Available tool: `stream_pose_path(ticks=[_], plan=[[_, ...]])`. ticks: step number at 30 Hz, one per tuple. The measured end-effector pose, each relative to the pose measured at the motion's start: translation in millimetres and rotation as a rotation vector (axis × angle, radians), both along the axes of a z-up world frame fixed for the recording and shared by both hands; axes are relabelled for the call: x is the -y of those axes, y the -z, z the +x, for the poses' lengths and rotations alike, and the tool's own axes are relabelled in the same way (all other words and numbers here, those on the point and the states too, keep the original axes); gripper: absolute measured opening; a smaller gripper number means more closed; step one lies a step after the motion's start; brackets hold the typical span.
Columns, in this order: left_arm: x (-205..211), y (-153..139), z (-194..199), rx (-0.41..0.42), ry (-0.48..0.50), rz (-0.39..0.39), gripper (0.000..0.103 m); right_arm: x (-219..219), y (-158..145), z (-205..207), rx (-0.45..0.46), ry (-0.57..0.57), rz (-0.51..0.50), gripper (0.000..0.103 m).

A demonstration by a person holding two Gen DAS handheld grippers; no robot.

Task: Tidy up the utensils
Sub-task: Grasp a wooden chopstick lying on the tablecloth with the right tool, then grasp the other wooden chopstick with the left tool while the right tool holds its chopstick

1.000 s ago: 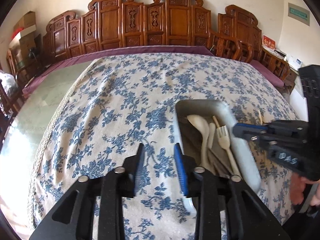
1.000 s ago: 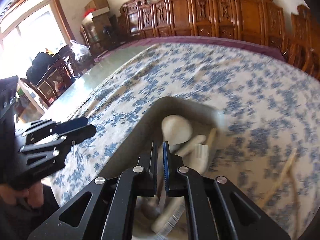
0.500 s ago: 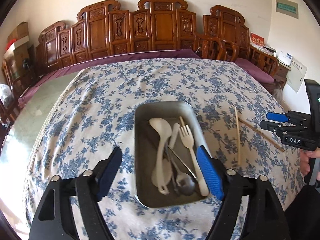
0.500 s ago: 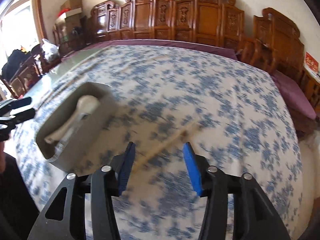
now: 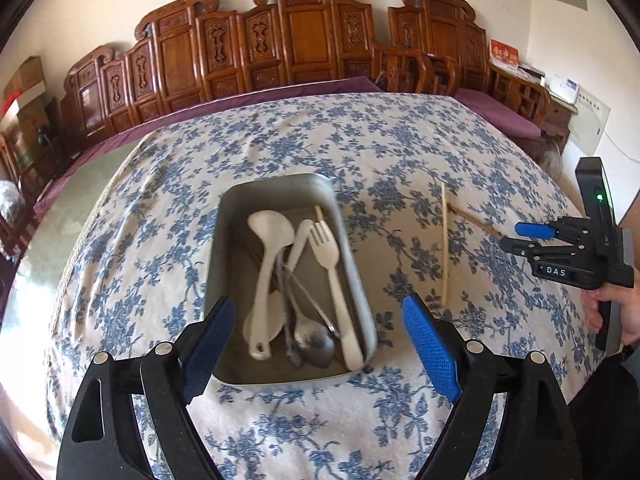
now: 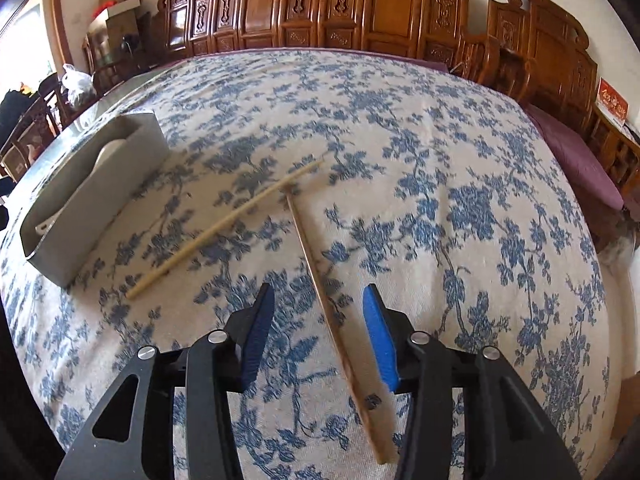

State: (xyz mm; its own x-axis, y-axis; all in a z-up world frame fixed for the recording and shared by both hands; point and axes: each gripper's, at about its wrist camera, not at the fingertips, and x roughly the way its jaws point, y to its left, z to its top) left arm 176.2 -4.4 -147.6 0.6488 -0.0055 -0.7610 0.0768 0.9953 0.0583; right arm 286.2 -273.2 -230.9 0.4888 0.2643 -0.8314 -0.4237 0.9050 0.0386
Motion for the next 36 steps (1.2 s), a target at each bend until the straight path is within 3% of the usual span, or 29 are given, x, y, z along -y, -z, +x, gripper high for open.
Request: stream_pose_path(ticks=[6, 15, 19, 32, 36], plan=[[25.6, -0.7, 3.7, -0.003, 0.042, 0.027, 0.082, 9.3, 1.0, -1.7, -0.01, 0.013, 0.015, 0.041], [51.3, 2.4, 10.9, -0.015, 0.082, 0.039, 0.082, 2.8, 6.6, -3.4, -0.012, -0.019, -0.034, 0.024], [57.4, 7.7, 17.6, -0.037, 0.093, 0.038, 0.082, 4.3, 6.5, -3.3, -0.007, -0.033, -0.041, 0.009], [94.1, 20.5, 55.5, -0.069, 0.155, 0.043, 0.082, 24.8, -0.7, 4.5, -0.015, 0.016, 0.061, 0.006], [107.7, 30.9, 68.4, -0.086, 0.179, 0.055, 0.074, 25.9, -0.5, 6.0, -0.016, 0.02, 0.069, 0.006]])
